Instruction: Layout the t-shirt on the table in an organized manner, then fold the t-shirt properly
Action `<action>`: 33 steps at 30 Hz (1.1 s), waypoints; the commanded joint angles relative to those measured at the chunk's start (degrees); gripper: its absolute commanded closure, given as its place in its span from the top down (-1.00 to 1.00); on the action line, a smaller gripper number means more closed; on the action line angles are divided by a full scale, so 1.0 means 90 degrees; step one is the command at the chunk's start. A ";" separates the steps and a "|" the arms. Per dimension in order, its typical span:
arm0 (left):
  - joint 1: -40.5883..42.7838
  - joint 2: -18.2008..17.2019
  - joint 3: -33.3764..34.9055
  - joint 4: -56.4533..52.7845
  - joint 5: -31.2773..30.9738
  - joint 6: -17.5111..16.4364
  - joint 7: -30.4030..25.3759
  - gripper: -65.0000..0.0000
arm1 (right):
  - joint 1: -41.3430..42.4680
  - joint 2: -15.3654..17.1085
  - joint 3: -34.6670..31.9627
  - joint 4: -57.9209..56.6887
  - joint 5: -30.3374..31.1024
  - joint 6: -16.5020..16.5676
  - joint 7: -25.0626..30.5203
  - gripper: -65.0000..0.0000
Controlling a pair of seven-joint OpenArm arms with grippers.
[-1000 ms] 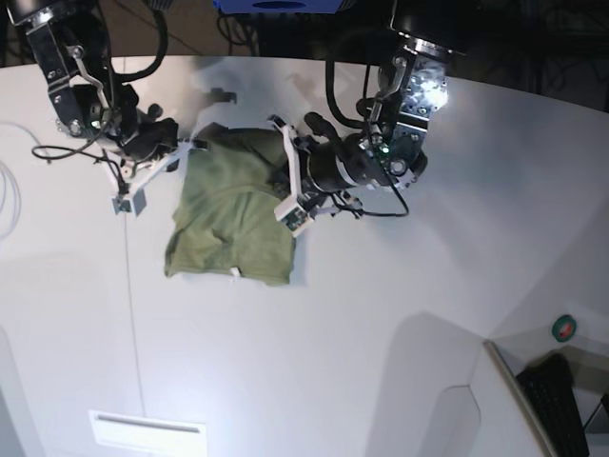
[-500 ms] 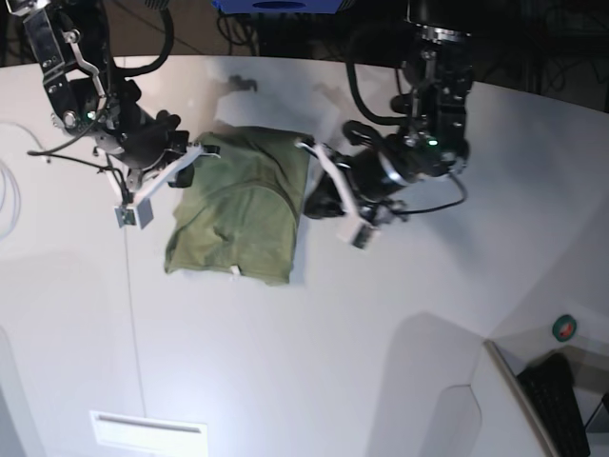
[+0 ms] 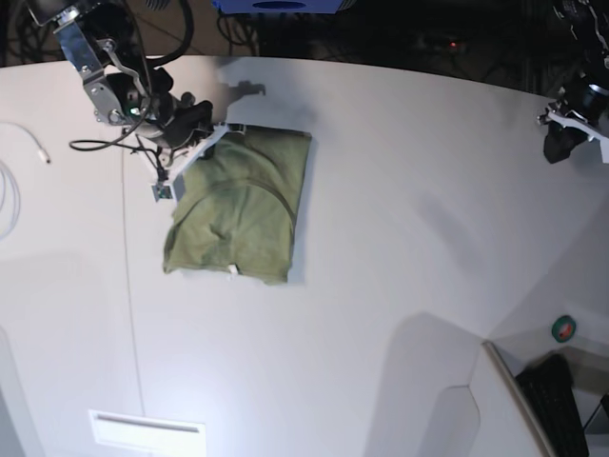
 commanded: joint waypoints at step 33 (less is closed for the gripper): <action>0.0551 -0.0025 0.0596 0.0692 -0.0105 -0.0103 -0.0182 -1.00 | -0.0871 0.0621 0.0055 0.1963 -0.0026 -0.0431 0.0009 -1.00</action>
